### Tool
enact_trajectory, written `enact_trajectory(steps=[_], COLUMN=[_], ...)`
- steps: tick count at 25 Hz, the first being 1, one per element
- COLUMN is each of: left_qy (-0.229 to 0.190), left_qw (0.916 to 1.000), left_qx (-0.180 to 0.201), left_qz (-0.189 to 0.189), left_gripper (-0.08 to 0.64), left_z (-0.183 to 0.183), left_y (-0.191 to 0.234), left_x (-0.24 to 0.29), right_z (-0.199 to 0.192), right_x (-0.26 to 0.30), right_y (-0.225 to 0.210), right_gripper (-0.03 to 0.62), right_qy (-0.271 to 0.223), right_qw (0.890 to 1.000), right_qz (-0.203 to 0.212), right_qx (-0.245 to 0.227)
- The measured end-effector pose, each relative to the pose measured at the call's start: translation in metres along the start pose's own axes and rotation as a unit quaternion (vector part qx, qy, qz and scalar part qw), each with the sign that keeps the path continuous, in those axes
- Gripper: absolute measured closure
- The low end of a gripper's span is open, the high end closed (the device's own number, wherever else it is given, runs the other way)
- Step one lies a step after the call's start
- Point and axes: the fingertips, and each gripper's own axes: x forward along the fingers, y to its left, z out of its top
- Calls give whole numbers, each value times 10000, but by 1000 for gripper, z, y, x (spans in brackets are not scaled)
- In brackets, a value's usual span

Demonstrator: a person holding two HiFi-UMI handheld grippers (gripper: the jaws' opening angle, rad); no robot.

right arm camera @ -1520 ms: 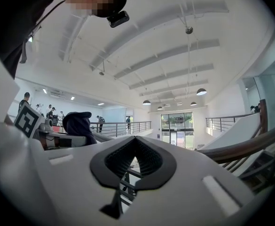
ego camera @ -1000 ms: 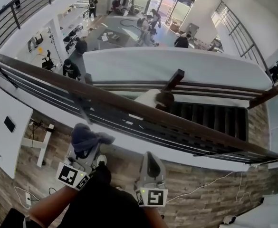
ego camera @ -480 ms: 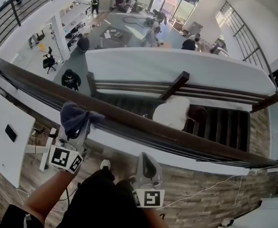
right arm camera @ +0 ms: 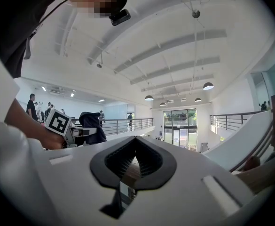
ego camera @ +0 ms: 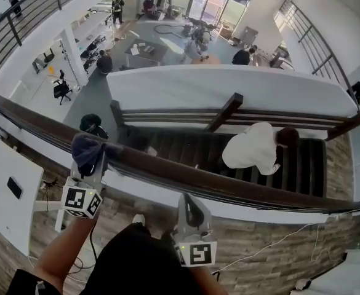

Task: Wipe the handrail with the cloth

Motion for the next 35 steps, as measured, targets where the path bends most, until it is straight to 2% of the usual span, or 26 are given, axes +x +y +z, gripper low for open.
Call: enact_trajectory(steps=[4, 8, 13, 16, 20, 25, 35], left_qy=[225, 440, 672, 793, 861, 977, 918], left_qw=[9996, 9989, 9971, 9963, 9960, 9942, 9949], left_qx=[193, 135, 362, 324, 257, 435, 384], left_qz=[39, 114, 4, 18, 29, -95, -152], left_gripper=[476, 476, 476, 476, 476, 476, 476], left_z=[-14, -30, -50, -61, -69, -77, -80], left_y=[5, 9, 1, -1, -7, -19, -43], left_x=[13, 17, 23, 26, 28, 28, 35], right_z=[-4, -2, -4, -4, -1, -3, -2], right_x=[3, 5, 5, 6, 2, -11, -35], right_y=[-10, -9, -16, -15, -21, -32, -55], right_gripper=[589, 590, 589, 590, 589, 591, 591], right_qy=[44, 77, 125, 116, 77, 55, 7], right_qw=[10000, 10000, 9999, 9999, 9999, 9997, 9991], right_qz=[-33, 32, 2, 43, 13, -136, -369], right_qx=[55, 27, 46, 104, 124, 177, 186])
